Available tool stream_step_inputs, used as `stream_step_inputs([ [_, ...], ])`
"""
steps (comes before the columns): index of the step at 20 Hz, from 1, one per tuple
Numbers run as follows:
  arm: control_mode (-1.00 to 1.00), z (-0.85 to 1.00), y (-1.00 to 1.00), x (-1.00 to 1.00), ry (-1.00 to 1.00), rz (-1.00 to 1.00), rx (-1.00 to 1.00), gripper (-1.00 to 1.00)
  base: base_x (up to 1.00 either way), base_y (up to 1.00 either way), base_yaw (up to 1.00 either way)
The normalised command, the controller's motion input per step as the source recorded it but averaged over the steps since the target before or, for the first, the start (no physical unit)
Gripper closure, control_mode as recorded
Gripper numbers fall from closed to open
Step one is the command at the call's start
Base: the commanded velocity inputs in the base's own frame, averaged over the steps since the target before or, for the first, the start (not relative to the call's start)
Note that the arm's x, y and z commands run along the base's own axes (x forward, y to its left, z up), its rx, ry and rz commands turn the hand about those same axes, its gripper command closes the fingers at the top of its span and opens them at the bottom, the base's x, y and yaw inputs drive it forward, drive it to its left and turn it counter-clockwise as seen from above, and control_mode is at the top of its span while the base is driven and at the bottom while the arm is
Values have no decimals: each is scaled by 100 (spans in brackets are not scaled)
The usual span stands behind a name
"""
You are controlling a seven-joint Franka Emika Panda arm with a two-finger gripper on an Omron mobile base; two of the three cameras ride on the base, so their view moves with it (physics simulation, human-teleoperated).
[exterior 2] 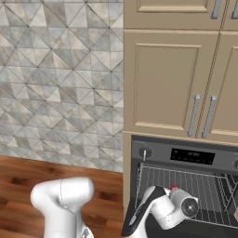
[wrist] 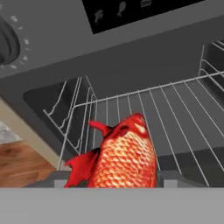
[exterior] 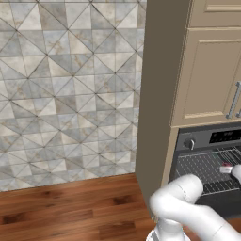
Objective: Take the fish from the oven and place it on the plate on the counter.
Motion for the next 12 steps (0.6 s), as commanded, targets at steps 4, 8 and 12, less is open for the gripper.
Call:
stream_step_inputs([
  [4,-100,100,9,-95,0,7,0,100,0,0,0],
  [8,-100,100,34,-83,0,8,0,100,0,0,0],
  [12,-100,100,57,-71,0,6,0,100,0,0,0],
])
